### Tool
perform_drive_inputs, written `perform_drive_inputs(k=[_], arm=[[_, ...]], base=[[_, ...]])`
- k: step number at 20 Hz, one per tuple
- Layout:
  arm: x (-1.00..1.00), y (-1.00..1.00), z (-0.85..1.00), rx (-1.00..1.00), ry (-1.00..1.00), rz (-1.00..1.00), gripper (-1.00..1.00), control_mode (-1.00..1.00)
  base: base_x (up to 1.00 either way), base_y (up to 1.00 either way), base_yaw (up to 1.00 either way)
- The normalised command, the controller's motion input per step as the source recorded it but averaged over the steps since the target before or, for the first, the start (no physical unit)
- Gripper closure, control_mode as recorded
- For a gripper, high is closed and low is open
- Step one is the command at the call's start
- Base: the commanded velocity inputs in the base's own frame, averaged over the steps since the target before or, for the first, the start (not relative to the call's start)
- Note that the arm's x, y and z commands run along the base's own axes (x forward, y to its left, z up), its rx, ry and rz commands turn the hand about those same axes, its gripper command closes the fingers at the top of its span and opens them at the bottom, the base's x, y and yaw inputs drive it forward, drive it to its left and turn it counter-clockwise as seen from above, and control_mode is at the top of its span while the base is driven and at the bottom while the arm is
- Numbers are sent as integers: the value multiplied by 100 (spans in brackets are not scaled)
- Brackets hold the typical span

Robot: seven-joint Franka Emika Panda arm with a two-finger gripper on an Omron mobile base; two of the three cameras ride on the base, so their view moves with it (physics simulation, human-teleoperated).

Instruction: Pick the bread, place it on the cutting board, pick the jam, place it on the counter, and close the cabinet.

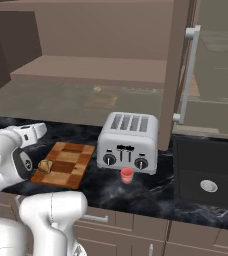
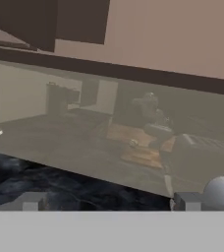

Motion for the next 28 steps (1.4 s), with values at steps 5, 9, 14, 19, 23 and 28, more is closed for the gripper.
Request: perform_drive_inputs(k=[5,9,14,19,23,28], arm=[[-26,0,32,2,-9,0,-100,-100],[-23,0,39,1,-6,0,-100,-100],[-21,-7,38,3,-7,0,-100,-100],[-31,-13,32,3,-5,0,-100,-100],[-38,-5,28,0,-4,0,-100,-100],[-49,-1,13,0,-8,0,-100,-100]], base=[[0,0,0],[0,0,0],[0,0,0],[0,0,0],[0,0,0],[0,0,0]])
